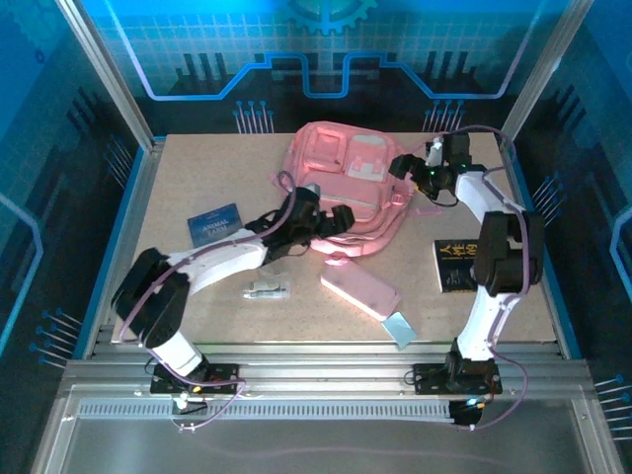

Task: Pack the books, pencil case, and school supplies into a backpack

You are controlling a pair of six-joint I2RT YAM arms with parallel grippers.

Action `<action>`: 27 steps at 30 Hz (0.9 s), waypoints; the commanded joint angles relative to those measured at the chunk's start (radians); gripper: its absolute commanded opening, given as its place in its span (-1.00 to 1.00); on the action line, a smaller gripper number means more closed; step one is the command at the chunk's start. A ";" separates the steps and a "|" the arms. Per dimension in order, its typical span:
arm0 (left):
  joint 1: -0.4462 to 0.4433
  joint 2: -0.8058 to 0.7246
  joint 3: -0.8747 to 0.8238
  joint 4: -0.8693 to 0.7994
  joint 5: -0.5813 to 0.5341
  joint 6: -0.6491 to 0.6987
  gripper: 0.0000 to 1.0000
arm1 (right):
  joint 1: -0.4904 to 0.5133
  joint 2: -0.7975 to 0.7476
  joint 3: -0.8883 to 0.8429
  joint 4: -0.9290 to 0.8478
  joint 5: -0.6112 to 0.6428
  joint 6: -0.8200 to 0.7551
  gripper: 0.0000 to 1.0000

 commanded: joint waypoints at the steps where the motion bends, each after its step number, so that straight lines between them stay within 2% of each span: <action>1: 0.145 -0.020 -0.009 -0.047 -0.035 0.128 0.98 | 0.006 -0.163 -0.140 -0.056 0.059 -0.009 0.98; 6: 0.251 0.096 0.047 0.004 -0.006 0.199 0.98 | 0.058 -0.248 -0.294 -0.027 0.044 0.033 0.97; 9: 0.272 0.213 0.118 0.001 -0.001 0.220 0.94 | 0.101 -0.245 -0.363 0.031 0.049 0.081 0.95; 12: 0.283 0.341 0.186 -0.025 0.026 0.204 0.81 | 0.129 -0.199 -0.422 0.149 0.012 0.152 0.90; 14: 0.285 0.399 0.188 0.004 0.063 0.178 0.61 | 0.141 -0.154 -0.438 0.220 -0.015 0.180 0.80; 15: 0.285 0.418 0.182 0.024 0.086 0.165 0.43 | 0.144 -0.137 -0.436 0.244 -0.023 0.186 0.74; 16: 0.284 0.430 0.169 0.048 0.114 0.150 0.16 | 0.143 -0.121 -0.436 0.270 -0.025 0.190 0.62; 19: 0.281 0.419 0.118 0.125 0.203 0.107 -0.87 | 0.129 -0.088 -0.411 0.316 -0.032 0.196 0.13; 20: 0.275 0.398 0.093 0.146 0.223 0.086 -1.00 | 0.123 -0.079 -0.393 0.326 -0.029 0.191 -0.02; 24: 0.222 0.272 -0.004 0.189 0.228 0.021 -1.00 | 0.100 -0.029 -0.282 0.328 -0.040 0.165 -0.42; 27: 0.159 0.183 -0.040 0.194 0.218 -0.020 -1.00 | 0.086 0.010 -0.191 0.322 -0.044 0.156 -0.47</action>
